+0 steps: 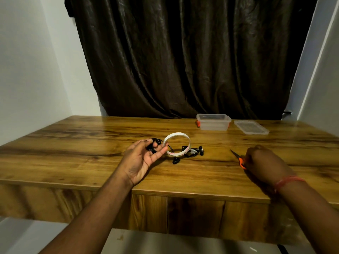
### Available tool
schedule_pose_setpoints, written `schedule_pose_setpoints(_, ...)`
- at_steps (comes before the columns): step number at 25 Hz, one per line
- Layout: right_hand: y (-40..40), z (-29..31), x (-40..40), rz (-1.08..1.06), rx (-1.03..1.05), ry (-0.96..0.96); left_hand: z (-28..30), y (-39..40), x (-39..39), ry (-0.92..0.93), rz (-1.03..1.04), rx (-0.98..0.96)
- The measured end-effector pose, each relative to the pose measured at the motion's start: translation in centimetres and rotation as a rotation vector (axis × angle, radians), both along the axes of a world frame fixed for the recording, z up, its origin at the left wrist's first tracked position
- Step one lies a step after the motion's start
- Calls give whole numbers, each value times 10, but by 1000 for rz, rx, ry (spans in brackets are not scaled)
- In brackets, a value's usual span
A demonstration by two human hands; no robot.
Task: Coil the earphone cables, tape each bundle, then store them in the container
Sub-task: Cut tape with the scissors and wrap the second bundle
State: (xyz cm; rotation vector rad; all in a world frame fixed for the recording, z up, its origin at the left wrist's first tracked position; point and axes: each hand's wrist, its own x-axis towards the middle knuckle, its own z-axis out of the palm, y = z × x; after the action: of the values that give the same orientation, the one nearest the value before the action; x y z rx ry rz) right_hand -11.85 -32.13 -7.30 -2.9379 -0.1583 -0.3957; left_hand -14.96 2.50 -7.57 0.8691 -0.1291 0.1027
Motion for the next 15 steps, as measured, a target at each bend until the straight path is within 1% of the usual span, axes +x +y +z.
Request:
schedule_pose_setpoints(2, 2, 4, 1, -25, -49, 29, 0, 1, 1, 5, 4, -9)
schedule_pose_setpoints(5, 6, 9, -3, -42, -245, 76, 0, 3, 1, 4, 7, -28)
schedule_pose_setpoints(7, 9, 13, -10, -43, -306, 90, 0, 3, 1, 3, 13, -36)
schedule_pose_setpoints(10, 13, 15, -16, 2, -327, 100, -1, 6, 2, 7, 12, -52)
schedule_pose_setpoints(13, 20, 11, -16, 93, -250, 124, -2, 8, 4, 12, 12, -73)
schedule_pose_setpoints(15, 25, 12, -17, 165, -253, 138, -3, 9, 5, 9, 14, -84)
